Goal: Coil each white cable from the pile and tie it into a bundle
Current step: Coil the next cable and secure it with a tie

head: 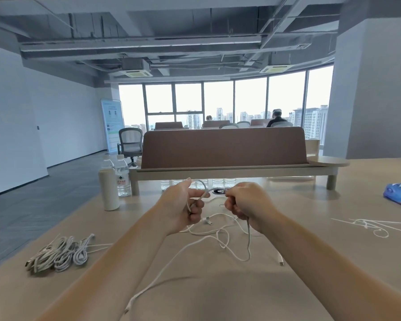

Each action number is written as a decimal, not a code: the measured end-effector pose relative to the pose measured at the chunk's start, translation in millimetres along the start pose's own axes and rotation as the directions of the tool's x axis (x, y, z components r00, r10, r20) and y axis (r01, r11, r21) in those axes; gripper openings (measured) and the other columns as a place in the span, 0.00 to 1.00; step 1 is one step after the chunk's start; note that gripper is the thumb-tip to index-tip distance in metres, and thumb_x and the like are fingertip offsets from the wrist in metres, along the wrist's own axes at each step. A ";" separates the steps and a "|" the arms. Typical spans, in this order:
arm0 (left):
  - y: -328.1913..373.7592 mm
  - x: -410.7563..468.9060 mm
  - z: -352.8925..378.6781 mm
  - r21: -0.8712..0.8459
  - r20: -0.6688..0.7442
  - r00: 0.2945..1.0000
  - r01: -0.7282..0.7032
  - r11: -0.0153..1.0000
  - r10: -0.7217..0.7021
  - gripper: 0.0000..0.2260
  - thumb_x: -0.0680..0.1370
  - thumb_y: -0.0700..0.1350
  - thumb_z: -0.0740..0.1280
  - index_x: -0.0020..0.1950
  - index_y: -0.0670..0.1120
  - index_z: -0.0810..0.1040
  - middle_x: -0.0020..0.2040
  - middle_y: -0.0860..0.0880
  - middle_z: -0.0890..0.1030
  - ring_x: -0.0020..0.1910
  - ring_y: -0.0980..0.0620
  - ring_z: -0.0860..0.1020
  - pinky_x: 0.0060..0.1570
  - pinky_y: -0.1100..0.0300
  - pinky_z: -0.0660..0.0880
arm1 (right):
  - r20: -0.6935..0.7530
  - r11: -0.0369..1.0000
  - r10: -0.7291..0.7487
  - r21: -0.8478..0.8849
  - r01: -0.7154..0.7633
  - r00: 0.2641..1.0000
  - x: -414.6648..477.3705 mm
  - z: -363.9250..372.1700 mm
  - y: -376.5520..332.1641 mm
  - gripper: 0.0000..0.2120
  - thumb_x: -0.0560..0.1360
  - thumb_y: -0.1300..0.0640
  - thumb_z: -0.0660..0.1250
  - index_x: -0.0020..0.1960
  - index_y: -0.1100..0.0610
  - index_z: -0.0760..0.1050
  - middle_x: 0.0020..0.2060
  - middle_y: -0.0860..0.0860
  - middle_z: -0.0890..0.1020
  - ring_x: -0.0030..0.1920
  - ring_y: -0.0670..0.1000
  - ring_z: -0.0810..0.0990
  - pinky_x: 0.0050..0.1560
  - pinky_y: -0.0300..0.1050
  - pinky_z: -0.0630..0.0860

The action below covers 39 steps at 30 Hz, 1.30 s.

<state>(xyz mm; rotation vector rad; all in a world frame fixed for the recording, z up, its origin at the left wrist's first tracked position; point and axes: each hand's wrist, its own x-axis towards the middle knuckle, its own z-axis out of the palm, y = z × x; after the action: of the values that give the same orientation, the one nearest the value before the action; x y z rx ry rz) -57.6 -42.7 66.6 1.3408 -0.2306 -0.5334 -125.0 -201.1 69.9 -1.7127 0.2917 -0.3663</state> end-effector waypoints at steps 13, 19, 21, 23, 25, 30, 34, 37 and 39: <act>5.3 6.2 -8.2 -0.091 -0.148 0.989 -0.042 0.995 0.029 0.25 0.84 0.53 0.51 0.57 0.34 0.77 0.29 0.46 0.68 0.23 0.52 0.62 0.24 0.65 0.60 | 0.168 0.999 0.039 -0.043 -0.032 0.985 -4.6 -11.3 2.3 0.04 0.78 0.65 0.68 0.44 0.62 0.75 0.31 0.57 0.82 0.25 0.50 0.77 0.27 0.38 0.73; -3.3 2.6 2.4 -0.032 -0.131 0.991 -0.017 0.999 0.012 0.24 0.86 0.55 0.51 0.56 0.36 0.76 0.33 0.44 0.70 0.28 0.50 0.66 0.32 0.60 0.63 | 0.118 0.996 -0.078 0.060 0.072 0.990 -4.8 -4.2 -3.6 0.06 0.80 0.64 0.66 0.44 0.59 0.73 0.30 0.57 0.83 0.24 0.50 0.76 0.25 0.38 0.70; -5.1 2.8 3.6 -0.027 -0.135 0.991 -0.005 1.000 0.001 0.21 0.85 0.53 0.52 0.56 0.37 0.76 0.35 0.43 0.71 0.30 0.49 0.67 0.34 0.58 0.65 | 0.112 0.992 -0.128 0.015 0.127 0.985 -6.7 1.0 -4.3 0.06 0.80 0.62 0.67 0.44 0.59 0.75 0.30 0.56 0.83 0.24 0.50 0.76 0.26 0.39 0.70; -5.5 2.4 2.0 -0.030 -0.129 0.992 0.012 0.999 -0.016 0.19 0.84 0.52 0.53 0.56 0.39 0.76 0.36 0.43 0.72 0.31 0.47 0.69 0.35 0.57 0.67 | 0.085 0.972 -0.197 -0.113 0.206 0.977 -7.5 6.4 -2.8 0.06 0.79 0.60 0.67 0.44 0.58 0.78 0.29 0.53 0.82 0.25 0.50 0.75 0.30 0.42 0.70; -5.6 3.6 1.1 -0.030 -0.110 0.993 0.033 0.999 -0.036 0.16 0.83 0.49 0.55 0.52 0.40 0.76 0.37 0.42 0.73 0.31 0.47 0.70 0.34 0.57 0.68 | 0.030 0.941 -0.257 -0.221 0.257 0.966 -7.2 10.2 -3.1 0.08 0.78 0.59 0.68 0.42 0.59 0.81 0.29 0.53 0.81 0.28 0.51 0.74 0.34 0.45 0.72; -8.9 4.2 1.3 -0.019 -0.091 0.994 0.065 0.998 -0.067 0.13 0.83 0.49 0.54 0.50 0.43 0.73 0.34 0.43 0.73 0.26 0.49 0.67 0.30 0.61 0.63 | 0.003 0.939 -0.275 -0.215 0.269 0.961 -8.3 15.5 -6.9 0.10 0.77 0.59 0.68 0.39 0.61 0.82 0.29 0.56 0.81 0.30 0.52 0.72 0.37 0.47 0.71; -13.4 2.8 9.7 -0.003 -0.066 0.996 0.061 0.998 -0.061 0.13 0.85 0.52 0.51 0.55 0.44 0.68 0.32 0.44 0.74 0.26 0.50 0.66 0.31 0.60 0.59 | 0.087 0.922 -0.291 -0.243 0.303 0.953 -12.8 19.8 -7.1 0.03 0.77 0.60 0.68 0.45 0.58 0.78 0.28 0.49 0.82 0.26 0.47 0.72 0.31 0.39 0.69; -13.3 2.7 12.7 0.017 -0.043 0.998 0.050 0.999 -0.050 0.14 0.85 0.53 0.49 0.57 0.44 0.67 0.30 0.44 0.74 0.24 0.51 0.66 0.29 0.62 0.59 | 0.079 0.901 -0.320 -0.282 0.329 0.944 -13.3 22.9 -5.2 0.04 0.76 0.59 0.69 0.43 0.55 0.76 0.27 0.49 0.82 0.23 0.45 0.72 0.32 0.40 0.70; -12.7 1.9 12.5 0.022 -0.044 0.998 0.048 0.999 -0.047 0.15 0.85 0.53 0.49 0.56 0.43 0.67 0.31 0.44 0.74 0.24 0.51 0.66 0.29 0.62 0.59 | 0.053 0.888 -0.343 -0.307 0.342 0.938 -12.3 23.5 -3.7 0.05 0.76 0.59 0.69 0.41 0.54 0.78 0.26 0.48 0.81 0.22 0.44 0.71 0.31 0.40 0.70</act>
<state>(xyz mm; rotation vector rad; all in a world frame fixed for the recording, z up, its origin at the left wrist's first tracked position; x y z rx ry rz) -64.6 -56.0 57.0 1.3814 -0.1699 -0.5419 -127.0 -174.4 69.0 -2.0824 0.0441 -0.6083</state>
